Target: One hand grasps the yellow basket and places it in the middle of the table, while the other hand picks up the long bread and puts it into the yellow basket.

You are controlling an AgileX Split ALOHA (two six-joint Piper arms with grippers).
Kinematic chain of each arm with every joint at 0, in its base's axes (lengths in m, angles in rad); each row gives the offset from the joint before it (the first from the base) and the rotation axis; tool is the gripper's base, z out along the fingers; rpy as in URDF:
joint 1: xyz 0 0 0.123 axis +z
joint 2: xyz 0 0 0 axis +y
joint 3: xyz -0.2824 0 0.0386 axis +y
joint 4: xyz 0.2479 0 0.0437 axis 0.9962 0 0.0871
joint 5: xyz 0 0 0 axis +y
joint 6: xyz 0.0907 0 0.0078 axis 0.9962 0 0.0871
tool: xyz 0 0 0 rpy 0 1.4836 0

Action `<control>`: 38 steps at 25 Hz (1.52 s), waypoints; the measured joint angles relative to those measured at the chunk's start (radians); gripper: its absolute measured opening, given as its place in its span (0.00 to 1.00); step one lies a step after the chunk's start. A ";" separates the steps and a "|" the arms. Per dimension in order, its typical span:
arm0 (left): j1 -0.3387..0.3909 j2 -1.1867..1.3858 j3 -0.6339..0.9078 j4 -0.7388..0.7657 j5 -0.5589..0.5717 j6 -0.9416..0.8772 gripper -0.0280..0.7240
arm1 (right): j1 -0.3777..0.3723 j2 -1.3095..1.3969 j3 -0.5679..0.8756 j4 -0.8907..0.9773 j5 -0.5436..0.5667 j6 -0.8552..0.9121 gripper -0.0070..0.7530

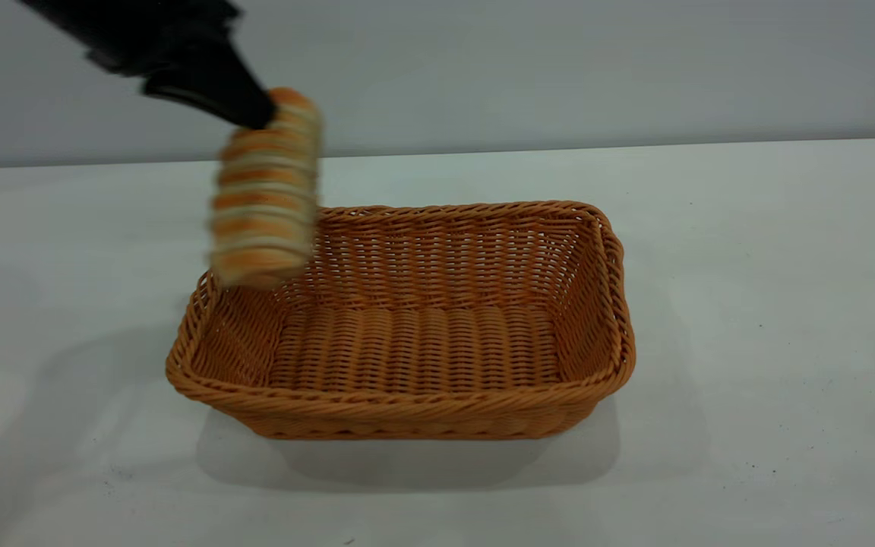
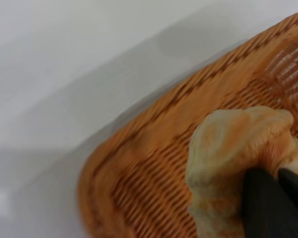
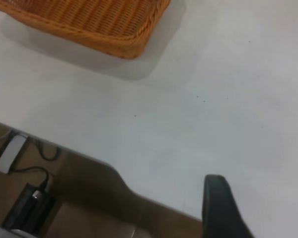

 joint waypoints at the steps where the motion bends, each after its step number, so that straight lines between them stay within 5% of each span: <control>1: -0.016 0.003 0.000 0.000 -0.013 -0.004 0.07 | 0.000 0.000 0.000 0.000 0.000 0.000 0.53; 12: -0.072 0.161 -0.031 -0.004 0.032 -0.052 0.12 | 0.000 0.000 0.000 0.000 0.001 -0.001 0.53; 18: -0.082 0.167 -0.054 -0.006 0.046 -0.079 0.53 | 0.000 0.000 0.000 0.000 0.001 -0.001 0.53; 22: -0.082 0.144 -0.067 -0.003 0.067 -0.100 0.69 | 0.000 0.000 0.000 0.000 0.001 -0.001 0.51; 30: -0.082 -0.177 -0.068 0.086 0.075 -0.119 0.66 | 0.000 0.000 0.000 -0.004 0.001 -0.012 0.48; 38: -0.082 -0.552 -0.068 0.406 0.232 -0.358 0.64 | 0.000 0.000 0.000 -0.020 -0.003 -0.015 0.48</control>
